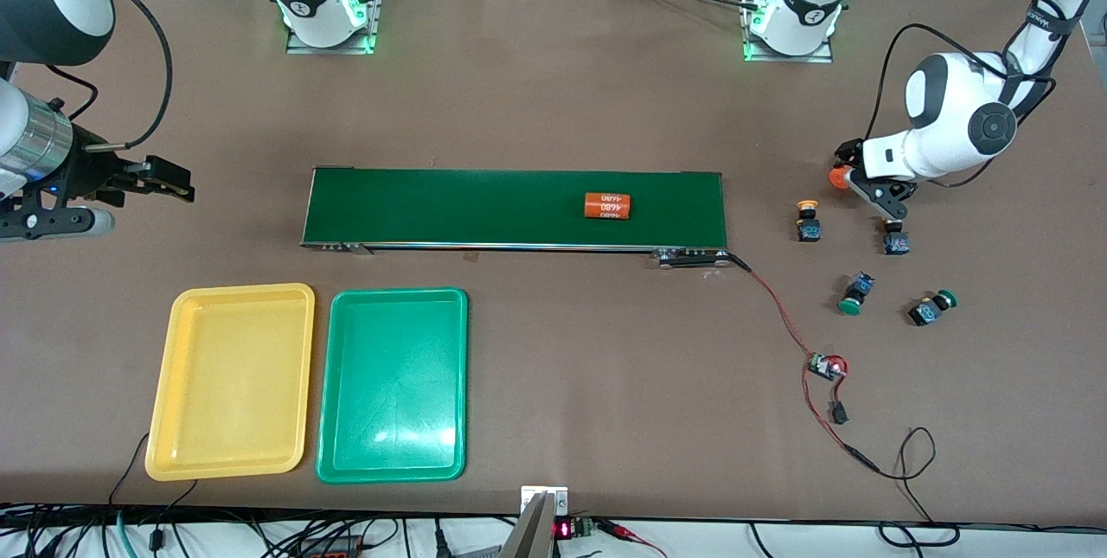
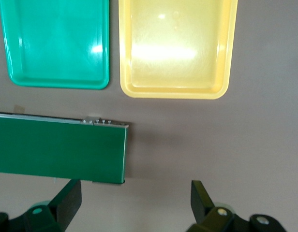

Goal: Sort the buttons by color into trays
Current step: 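Place the second orange cell on the belt with the left gripper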

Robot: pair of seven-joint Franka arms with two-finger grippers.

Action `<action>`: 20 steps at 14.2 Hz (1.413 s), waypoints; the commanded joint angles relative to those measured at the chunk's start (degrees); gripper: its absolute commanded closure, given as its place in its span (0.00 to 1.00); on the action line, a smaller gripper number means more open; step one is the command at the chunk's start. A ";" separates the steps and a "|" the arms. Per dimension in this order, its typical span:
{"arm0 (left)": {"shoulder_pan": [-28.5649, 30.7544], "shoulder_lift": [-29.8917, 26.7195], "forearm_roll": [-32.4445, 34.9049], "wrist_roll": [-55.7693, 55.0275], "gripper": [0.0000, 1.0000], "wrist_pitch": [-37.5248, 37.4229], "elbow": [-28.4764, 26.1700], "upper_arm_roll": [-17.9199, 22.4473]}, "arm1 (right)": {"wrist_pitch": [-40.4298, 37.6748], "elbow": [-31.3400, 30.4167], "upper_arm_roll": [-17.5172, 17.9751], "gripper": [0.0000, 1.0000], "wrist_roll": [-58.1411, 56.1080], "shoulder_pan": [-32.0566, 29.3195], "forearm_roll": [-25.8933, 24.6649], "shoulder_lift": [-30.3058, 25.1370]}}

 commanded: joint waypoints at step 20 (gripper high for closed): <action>-21.37 -2.49 -0.49 21.20 1.00 -13.53 24.93 -14.58 | 19.46 -41.40 0.13 0.00 -0.12 2.66 2.49 -24.81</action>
